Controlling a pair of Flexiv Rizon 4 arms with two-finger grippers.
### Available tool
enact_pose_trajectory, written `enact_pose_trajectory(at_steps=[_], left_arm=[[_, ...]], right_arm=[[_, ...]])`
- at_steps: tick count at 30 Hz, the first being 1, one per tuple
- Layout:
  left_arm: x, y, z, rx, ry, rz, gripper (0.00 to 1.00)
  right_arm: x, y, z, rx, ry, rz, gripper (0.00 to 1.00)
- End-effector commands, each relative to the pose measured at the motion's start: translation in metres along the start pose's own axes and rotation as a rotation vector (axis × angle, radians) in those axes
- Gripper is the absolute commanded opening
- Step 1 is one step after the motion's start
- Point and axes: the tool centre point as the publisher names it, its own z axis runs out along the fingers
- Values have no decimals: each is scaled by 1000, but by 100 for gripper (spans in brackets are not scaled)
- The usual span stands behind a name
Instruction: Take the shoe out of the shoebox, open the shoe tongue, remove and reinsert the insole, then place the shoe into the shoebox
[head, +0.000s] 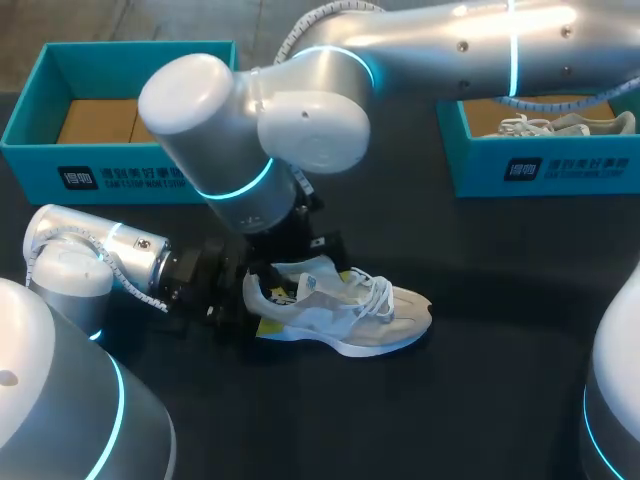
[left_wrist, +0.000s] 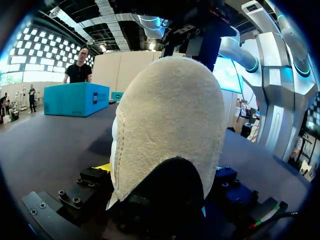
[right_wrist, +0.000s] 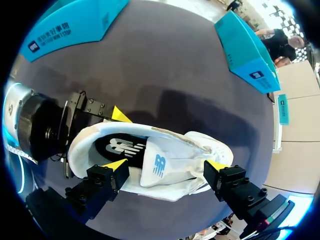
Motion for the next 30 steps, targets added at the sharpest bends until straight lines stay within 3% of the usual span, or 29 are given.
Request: enact_pose_trajectory(at_steps=[1, 16, 30], left_arm=[[-3, 4, -2, 0, 1, 0, 0], [-3, 4, -2, 0, 1, 0, 0], [-3, 4, -2, 0, 1, 0, 0]], right_arm=[[-5, -6, 2, -16, 3, 619, 100], [-27, -2, 12, -15, 21, 646, 100], [-46, -2, -2, -9, 29, 659, 100]])
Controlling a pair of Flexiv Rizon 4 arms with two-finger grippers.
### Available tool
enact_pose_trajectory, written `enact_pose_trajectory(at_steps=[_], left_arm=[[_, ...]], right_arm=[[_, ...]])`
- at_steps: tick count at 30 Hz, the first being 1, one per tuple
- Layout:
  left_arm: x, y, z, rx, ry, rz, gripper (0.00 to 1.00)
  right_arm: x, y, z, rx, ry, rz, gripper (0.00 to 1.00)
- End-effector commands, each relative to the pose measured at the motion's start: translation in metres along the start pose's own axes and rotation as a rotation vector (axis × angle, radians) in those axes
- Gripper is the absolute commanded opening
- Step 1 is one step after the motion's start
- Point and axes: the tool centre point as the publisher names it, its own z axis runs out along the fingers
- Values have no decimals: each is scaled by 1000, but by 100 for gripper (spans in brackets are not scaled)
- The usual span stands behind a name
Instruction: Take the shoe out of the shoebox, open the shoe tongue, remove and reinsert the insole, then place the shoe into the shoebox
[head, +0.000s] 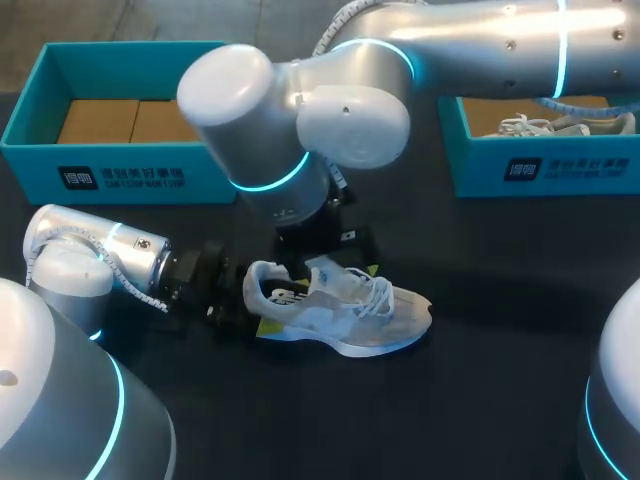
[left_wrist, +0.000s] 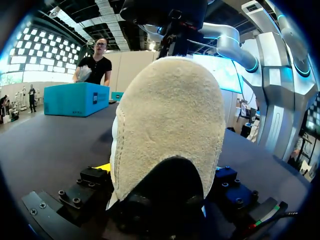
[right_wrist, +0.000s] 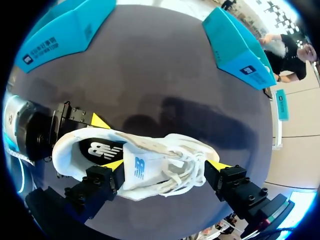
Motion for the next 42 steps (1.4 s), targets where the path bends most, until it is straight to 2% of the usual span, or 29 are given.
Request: enact_pose_trajectory(at_steps=[1, 4, 6, 10, 12, 13, 14, 20, 26, 36, 38, 41, 42], left_arm=[[-3, 4, -2, 0, 1, 0, 0], [-3, 4, -2, 0, 1, 0, 0], [-3, 4, -2, 0, 1, 0, 0], [-3, 4, -2, 0, 1, 0, 0], [-3, 4, -2, 0, 1, 0, 0], [-3, 4, -2, 0, 1, 0, 0], [-3, 4, -2, 0, 1, 0, 0], [-3, 4, -2, 0, 1, 0, 0], [-3, 4, -2, 0, 1, 0, 0], [-3, 4, -2, 0, 1, 0, 0], [-3, 4, -2, 0, 1, 0, 0], [-3, 4, -2, 0, 1, 0, 0], [-3, 4, -2, 0, 1, 0, 0]], right_arm=[[-7, -5, -2, 0, 16, 609, 100], [-8, -5, -1, 14, 22, 603, 98], [-8, -5, 1, 21, 26, 601, 87], [-8, -5, 5, 34, 46, 597, 78], [-8, -6, 7, 41, 64, 593, 68], [-8, -7, 8, 47, 66, 591, 58], [-7, -7, 8, 50, 71, 587, 55], [2, -8, 12, 72, 87, 576, 57], [3, -12, 6, 76, 90, 581, 43], [4, -15, 4, 95, 113, 582, 31], [4, -15, 3, 94, 119, 580, 23], [2, -15, 1, 94, 141, 578, 0], [1, -15, 1, 94, 144, 577, 0]])
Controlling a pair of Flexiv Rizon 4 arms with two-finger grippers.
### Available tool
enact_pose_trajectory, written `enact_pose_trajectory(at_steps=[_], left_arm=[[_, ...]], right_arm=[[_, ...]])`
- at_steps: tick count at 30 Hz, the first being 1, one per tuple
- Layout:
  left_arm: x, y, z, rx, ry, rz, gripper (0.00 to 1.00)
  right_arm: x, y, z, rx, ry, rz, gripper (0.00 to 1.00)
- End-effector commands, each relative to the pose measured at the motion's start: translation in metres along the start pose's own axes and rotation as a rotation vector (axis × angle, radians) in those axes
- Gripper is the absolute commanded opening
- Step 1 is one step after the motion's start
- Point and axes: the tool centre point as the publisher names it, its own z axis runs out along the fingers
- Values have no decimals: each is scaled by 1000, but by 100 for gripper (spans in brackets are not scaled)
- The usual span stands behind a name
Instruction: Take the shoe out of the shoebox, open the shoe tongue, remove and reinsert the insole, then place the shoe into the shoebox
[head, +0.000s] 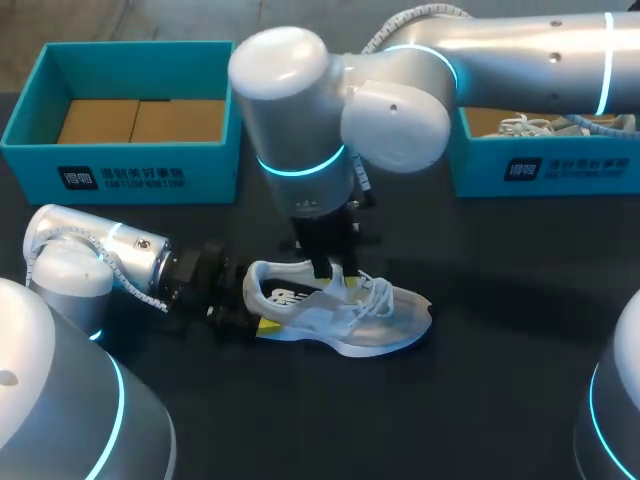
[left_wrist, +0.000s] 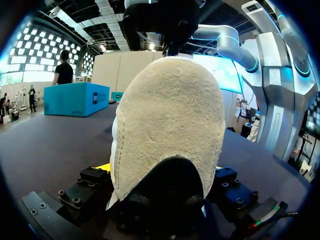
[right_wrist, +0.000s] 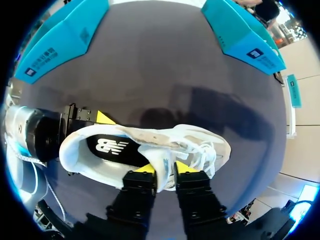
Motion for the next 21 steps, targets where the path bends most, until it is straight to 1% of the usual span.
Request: enact_pose_trajectory(at_steps=[1, 5, 10, 12, 15, 16, 21], left_arm=[[-3, 4, -2, 0, 1, 0, 0], [-3, 4, -2, 0, 1, 0, 0], [-3, 4, -2, 0, 1, 0, 0], [-3, 4, -2, 0, 1, 0, 0], [-3, 4, -2, 0, 1, 0, 0], [-3, 4, -2, 0, 1, 0, 0], [-3, 4, -2, 0, 1, 0, 0]], right_arm=[[-7, -6, -2, -12, 20, 508, 0], [-14, -7, -5, -22, 72, 491, 0], [-28, -8, -10, -37, 140, 464, 0], [-35, -8, -11, -51, 181, 446, 0], [-47, -7, -11, -45, 213, 442, 0], [-52, -6, -10, -49, 239, 431, 0], [-70, -2, -9, -55, 288, 419, 0]])
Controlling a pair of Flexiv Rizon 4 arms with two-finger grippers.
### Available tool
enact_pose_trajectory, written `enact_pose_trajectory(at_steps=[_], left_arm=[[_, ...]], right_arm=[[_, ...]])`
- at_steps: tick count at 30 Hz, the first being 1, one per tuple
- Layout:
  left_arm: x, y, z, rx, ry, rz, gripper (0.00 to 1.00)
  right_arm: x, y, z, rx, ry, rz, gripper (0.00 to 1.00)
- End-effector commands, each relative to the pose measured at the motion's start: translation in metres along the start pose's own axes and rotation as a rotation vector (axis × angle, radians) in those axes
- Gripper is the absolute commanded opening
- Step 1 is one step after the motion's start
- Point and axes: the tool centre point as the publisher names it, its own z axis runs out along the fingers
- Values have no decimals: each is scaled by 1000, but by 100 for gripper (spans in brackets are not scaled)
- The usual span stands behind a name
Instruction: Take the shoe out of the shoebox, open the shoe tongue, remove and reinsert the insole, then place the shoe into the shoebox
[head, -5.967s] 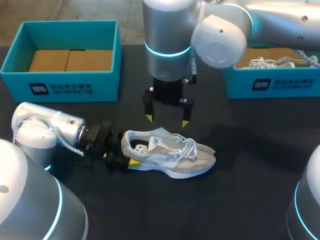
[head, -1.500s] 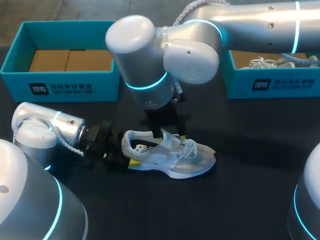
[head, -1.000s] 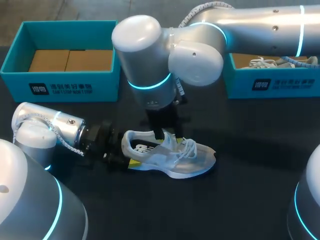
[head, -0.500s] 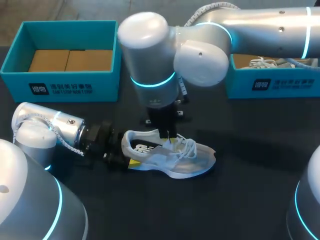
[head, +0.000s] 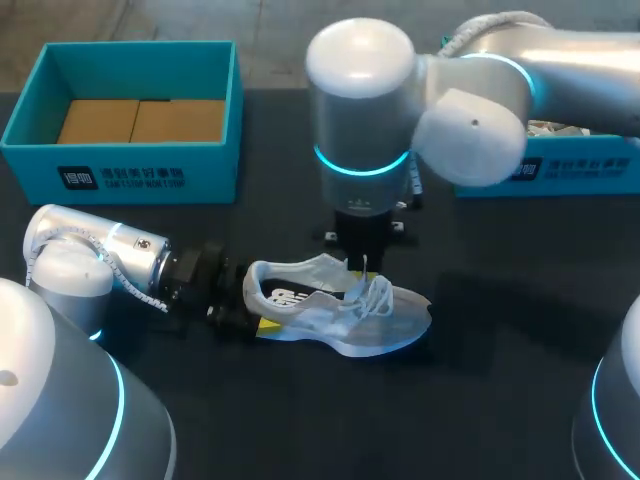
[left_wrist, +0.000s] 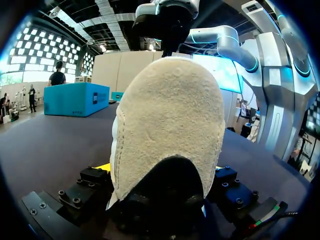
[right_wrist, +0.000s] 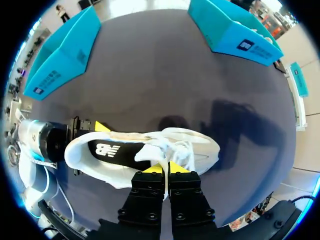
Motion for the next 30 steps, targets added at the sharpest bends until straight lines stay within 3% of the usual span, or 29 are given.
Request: enact_pose_trajectory(at_steps=[1, 9, 30], left_arm=[[-3, 4, -2, 0, 1, 0, 0], [-3, 4, -2, 0, 1, 0, 0], [-3, 4, -2, 0, 1, 0, 0]], right_arm=[[-32, -2, -2, -14, 167, 317, 0], [-60, 4, 2, -23, 276, 299, 0], [-108, 15, 21, 10, 383, 307, 0]])
